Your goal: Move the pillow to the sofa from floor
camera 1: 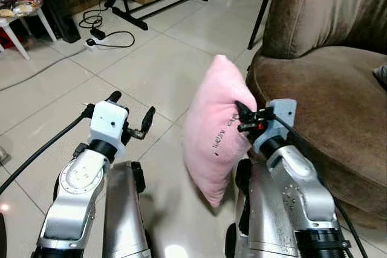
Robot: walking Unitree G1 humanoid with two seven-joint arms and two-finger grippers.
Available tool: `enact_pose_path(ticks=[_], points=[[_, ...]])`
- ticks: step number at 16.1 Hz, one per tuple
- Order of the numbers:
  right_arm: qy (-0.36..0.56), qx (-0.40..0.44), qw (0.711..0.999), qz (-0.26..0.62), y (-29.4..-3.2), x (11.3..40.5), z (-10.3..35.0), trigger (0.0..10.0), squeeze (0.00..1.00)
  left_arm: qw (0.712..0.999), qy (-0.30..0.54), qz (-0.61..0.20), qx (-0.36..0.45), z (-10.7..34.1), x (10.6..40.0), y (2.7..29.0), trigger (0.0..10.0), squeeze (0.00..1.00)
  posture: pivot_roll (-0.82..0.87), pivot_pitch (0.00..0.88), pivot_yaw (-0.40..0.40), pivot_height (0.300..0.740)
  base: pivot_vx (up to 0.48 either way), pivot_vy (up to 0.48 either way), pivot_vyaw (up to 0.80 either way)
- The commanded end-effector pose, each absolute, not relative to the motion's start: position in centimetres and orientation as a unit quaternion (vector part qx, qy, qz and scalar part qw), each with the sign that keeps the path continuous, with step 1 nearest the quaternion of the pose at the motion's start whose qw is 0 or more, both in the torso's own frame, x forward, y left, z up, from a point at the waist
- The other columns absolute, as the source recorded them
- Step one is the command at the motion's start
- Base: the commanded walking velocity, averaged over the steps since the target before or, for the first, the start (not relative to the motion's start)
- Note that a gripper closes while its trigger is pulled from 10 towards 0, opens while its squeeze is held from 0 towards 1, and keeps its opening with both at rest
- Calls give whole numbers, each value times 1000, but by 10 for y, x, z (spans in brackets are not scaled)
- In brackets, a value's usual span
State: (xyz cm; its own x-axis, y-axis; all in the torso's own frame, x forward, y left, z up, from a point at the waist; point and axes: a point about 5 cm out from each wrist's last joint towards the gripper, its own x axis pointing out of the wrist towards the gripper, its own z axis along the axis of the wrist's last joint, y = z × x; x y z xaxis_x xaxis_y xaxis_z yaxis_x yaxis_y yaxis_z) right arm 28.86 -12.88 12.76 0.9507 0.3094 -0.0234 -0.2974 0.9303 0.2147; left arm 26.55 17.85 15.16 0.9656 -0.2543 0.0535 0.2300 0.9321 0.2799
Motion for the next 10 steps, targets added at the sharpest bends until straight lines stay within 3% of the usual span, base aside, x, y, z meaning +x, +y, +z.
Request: enact_pose_path(ticks=[1, 10], points=[[6, 107, 984, 144, -133, 287, 140, 10000, 0, 981, -39, -122, 144, 148, 266, 175, 10000, 486, -76, 0, 16, 421, 0, 0, 0], [19, 116, 984, 131, -135, 285, 138, 10000, 0, 980, -35, -130, 148, 144, 264, 170, 10000, 490, -77, 0, 11, 436, 0, 0, 0]])
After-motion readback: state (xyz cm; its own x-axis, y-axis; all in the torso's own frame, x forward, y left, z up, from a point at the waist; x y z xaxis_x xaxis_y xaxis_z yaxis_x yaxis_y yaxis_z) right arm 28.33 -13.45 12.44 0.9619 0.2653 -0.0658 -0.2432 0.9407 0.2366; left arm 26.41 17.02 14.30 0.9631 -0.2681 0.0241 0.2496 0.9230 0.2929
